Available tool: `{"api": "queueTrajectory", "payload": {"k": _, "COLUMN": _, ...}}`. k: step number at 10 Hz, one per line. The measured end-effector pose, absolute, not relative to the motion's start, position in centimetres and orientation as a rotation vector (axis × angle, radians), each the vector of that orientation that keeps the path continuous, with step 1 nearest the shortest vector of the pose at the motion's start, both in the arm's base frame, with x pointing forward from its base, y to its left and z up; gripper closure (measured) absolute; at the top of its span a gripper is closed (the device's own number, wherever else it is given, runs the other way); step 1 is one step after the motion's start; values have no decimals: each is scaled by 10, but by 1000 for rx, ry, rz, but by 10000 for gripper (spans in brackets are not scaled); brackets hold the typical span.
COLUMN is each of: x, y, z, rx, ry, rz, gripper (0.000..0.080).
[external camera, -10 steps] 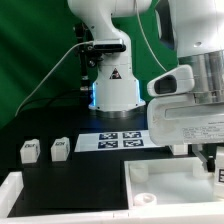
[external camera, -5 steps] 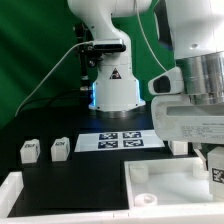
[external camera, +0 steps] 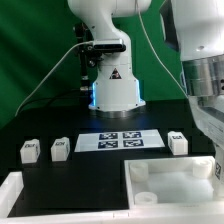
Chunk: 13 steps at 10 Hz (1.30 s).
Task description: Assemble one leg
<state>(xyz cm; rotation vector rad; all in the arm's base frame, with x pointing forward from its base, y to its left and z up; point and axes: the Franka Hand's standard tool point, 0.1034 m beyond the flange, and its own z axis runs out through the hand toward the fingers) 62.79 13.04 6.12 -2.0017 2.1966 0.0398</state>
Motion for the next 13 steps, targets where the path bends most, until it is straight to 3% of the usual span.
{"api": "queueTrajectory", "payload": {"k": 2, "x": 628, "y": 130, "z": 61, "rx": -2027, "ry": 2169, "rz": 40, "gripper": 505}}
{"api": "queueTrajectory", "payload": {"k": 4, "x": 621, "y": 131, "z": 61, "rx": -2199, "ry": 1999, "rz": 34, "gripper": 193}}
{"api": "queueTrajectory", "payload": {"k": 11, "x": 609, "y": 115, "z": 62, "rx": -2925, "ry": 774, "rz": -64, "gripper": 150}}
{"api": "queueTrajectory", "payload": {"k": 13, "x": 624, "y": 120, "z": 66, "rx": -3067, "ry": 201, "rz": -69, "gripper": 150}}
